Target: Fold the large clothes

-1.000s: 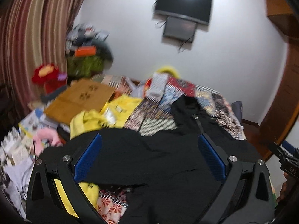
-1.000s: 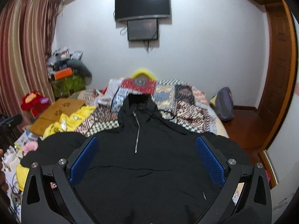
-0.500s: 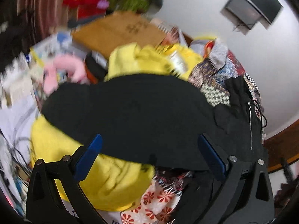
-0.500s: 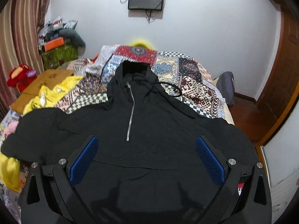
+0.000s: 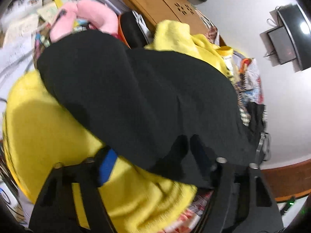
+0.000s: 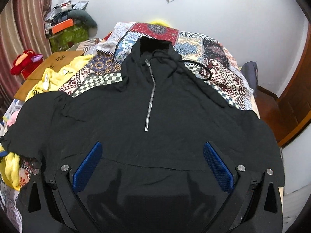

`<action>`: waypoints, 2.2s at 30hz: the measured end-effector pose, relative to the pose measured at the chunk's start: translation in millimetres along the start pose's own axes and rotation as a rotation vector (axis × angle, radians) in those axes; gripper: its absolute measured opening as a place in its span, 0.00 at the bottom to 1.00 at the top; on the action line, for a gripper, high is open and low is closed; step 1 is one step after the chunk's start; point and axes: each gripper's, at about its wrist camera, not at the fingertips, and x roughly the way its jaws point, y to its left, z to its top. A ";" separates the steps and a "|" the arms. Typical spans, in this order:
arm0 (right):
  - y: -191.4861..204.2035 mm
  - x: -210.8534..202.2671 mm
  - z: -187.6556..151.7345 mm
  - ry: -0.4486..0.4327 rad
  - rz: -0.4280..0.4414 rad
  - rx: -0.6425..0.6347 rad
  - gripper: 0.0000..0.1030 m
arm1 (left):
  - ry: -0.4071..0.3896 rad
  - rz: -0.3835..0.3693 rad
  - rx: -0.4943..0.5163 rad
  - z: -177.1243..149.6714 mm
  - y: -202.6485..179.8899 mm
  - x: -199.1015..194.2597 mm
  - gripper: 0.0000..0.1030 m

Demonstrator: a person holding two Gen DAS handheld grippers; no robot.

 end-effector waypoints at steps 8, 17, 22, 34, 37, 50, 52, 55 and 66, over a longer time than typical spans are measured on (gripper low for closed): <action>-17.0 5.4 0.6 0.058 0.046 0.071 1.00 | -0.133 0.212 0.133 11.3 -28.1 -2.5 0.32; -47.5 -7.4 0.9 0.052 0.101 0.178 1.00 | -0.328 0.279 0.381 25.5 -123.3 -45.0 0.09; -66.4 -17.8 7.4 0.020 0.094 0.199 1.00 | -0.389 0.124 0.472 25.3 -201.3 -70.0 0.07; -111.7 -29.1 8.5 -0.031 0.086 0.238 1.00 | -0.316 -0.180 0.814 -60.4 -409.9 -56.7 0.03; -123.8 -29.5 4.0 -0.027 0.082 0.250 1.00 | -0.252 -0.206 0.891 -98.4 -436.4 -33.1 0.03; -160.5 -26.1 -22.3 0.034 0.049 0.273 1.00 | 0.204 -0.126 1.192 -276.6 -443.4 98.8 0.03; -159.7 -25.3 -24.8 0.046 0.042 0.262 1.00 | 0.218 -0.099 1.230 -289.4 -439.8 100.1 0.04; -157.5 -25.8 -29.2 0.059 0.038 0.243 1.00 | 0.241 -0.097 1.241 -292.3 -436.0 96.8 0.06; -125.8 -36.5 -13.8 0.029 0.045 0.147 1.00 | 0.139 -0.126 1.248 -249.3 -417.5 30.3 0.67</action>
